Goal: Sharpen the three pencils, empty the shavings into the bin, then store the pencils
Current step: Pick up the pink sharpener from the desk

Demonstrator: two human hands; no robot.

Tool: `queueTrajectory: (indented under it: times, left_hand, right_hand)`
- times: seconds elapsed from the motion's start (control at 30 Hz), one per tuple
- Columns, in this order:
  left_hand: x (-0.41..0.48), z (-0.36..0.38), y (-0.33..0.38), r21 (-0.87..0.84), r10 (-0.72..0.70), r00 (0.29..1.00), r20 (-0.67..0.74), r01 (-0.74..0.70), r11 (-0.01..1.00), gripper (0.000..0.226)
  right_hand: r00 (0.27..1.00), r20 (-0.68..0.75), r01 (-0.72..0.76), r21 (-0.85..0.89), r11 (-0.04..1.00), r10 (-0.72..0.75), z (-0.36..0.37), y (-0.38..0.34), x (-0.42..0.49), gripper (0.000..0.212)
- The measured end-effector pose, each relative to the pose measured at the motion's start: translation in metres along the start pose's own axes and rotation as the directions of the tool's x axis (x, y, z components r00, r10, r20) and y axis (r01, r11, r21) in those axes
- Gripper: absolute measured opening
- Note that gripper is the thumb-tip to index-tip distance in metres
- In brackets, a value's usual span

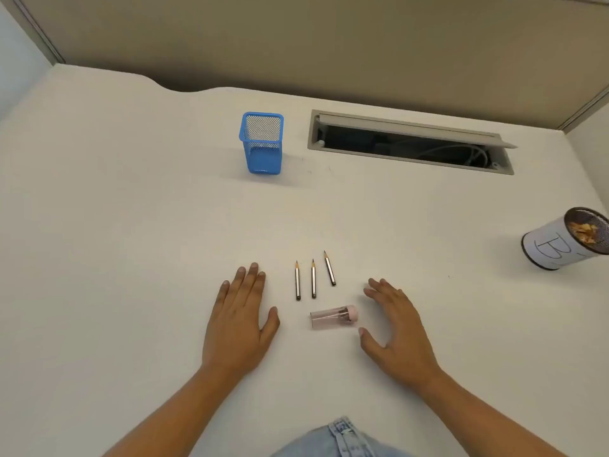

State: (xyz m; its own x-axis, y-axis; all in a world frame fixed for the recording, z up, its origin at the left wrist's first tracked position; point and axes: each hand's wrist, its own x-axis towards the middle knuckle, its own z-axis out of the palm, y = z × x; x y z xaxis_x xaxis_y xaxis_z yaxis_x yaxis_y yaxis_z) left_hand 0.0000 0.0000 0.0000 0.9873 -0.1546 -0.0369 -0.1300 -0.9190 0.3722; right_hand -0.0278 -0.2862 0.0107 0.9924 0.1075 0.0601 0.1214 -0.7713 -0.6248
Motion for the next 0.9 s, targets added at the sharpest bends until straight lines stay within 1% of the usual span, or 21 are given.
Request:
queueTrajectory:
  times: [0.1,0.23,0.3,0.43,0.53,0.63,0.7,0.77,0.9]
  left_hand:
    - [0.003,-0.001,0.001,-0.035,-0.003,0.999,-0.043,0.002,0.999,0.068]
    - [-0.002,0.0,0.015,-0.197,-0.032,0.987,-0.16,-0.001,0.98,0.07]
    - [-0.008,-0.002,0.028,-0.214,0.006,0.981,-0.196,-0.048,0.976,0.073]
    - [-0.017,-0.002,0.054,-0.226,0.155,0.973,-0.171,-0.192,0.955,0.079]
    - [-0.02,-0.008,0.067,-0.234,0.22,0.968,-0.12,-0.243,0.941,0.084]
    - [-0.021,-0.017,0.083,-0.237,0.245,0.96,-0.138,-0.272,0.933,0.083]
    - [-0.023,-0.024,0.094,-0.232,0.237,0.953,-0.187,-0.277,0.932,0.077]
    - [-0.025,-0.031,0.103,-0.26,0.2,0.952,-0.232,-0.259,0.93,0.061]
    - [-0.03,-0.042,0.11,-0.356,0.097,0.972,-0.212,-0.169,0.919,0.035]
  right_hand:
    - [1.0,-0.024,-0.001,0.012,1.0,0.001,0.002,-0.004,0.002,0.058]
    - [0.999,-0.023,0.042,-0.008,0.999,-0.043,0.01,-0.009,0.004,0.05]
    - [1.0,-0.024,0.011,-0.009,1.0,-0.011,0.01,-0.013,0.005,0.045]
    - [0.999,-0.036,-0.01,0.011,1.0,0.011,0.004,-0.028,0.005,0.03]
    - [0.997,-0.035,-0.065,0.158,0.985,0.071,-0.005,-0.049,0.002,0.025]
    - [0.992,-0.079,-0.067,0.322,0.944,0.097,-0.015,-0.07,-0.002,0.024]
    - [0.993,-0.103,-0.019,0.372,0.928,0.062,-0.023,-0.084,-0.005,0.021]
    - [0.994,-0.112,0.046,0.35,0.936,-0.007,-0.032,-0.096,-0.007,0.019]
    - [0.984,-0.097,0.162,0.155,0.975,-0.148,-0.044,-0.116,-0.008,0.018]
